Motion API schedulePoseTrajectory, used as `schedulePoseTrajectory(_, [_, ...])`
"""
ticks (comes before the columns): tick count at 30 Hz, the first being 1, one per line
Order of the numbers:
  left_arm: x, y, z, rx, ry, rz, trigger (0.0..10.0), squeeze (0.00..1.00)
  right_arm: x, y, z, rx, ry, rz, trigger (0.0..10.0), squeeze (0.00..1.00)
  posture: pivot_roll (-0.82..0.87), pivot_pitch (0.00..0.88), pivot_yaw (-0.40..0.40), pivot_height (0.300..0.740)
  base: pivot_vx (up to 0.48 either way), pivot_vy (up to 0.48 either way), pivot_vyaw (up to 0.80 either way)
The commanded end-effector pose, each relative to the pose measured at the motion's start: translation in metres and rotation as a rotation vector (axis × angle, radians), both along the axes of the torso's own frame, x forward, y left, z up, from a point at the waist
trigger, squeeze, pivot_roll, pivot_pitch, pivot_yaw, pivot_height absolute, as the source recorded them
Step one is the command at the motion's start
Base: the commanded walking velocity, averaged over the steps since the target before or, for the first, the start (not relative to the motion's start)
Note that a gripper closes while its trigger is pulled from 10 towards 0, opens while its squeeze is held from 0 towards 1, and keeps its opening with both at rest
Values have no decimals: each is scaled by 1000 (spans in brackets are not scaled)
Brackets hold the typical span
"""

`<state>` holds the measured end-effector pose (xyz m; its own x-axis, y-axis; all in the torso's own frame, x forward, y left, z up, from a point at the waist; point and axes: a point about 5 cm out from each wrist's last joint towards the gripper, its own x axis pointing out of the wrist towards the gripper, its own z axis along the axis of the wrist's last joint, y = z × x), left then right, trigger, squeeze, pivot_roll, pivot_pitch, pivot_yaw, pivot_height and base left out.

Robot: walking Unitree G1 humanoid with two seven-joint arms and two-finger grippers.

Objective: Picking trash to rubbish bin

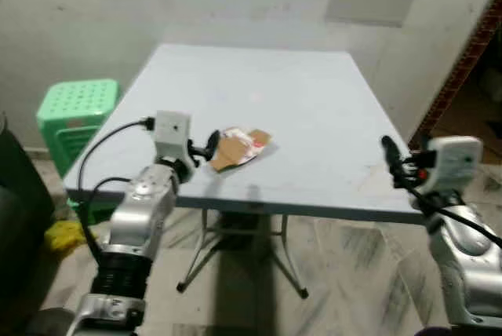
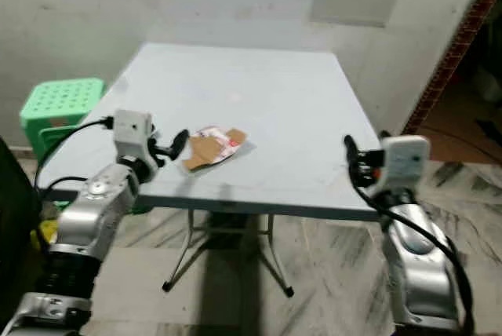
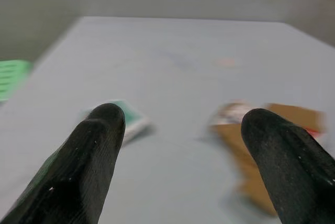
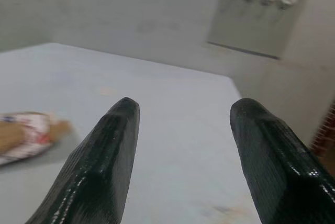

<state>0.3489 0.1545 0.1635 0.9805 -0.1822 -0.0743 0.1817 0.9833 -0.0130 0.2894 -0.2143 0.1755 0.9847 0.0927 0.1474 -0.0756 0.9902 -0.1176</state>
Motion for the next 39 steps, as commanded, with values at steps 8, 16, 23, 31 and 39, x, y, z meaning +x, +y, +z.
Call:
schedulePoseTrajectory(8, [-5,-25,6,143,-56,-183,10000,0,-2,-6,4,3,-3,-15,10000,0,-68,53,-37,740,0,0,0])
schedulePoseTrajectory(16, [-4,-33,7,172,-57,-252,10000,0,-3,-5,4,20,1,-8,10000,0,-77,60,-34,740,0,0,0])
schedulePoseTrajectory(23, [-5,-37,10,137,-83,-274,10000,0,-6,-5,3,28,5,-8,10000,0,-86,57,-33,740,0,0,0])
schedulePoseTrajectory(31, [-7,-44,8,137,-79,-316,10000,0,-8,-4,2,28,7,-8,10000,0,-92,52,-28,740,0,0,0])
schedulePoseTrajectory(39, [-16,-55,1,227,-107,-470,10000,0,-9,-4,3,28,8,-7,10000,0,-93,58,-26,740,0,0,0])
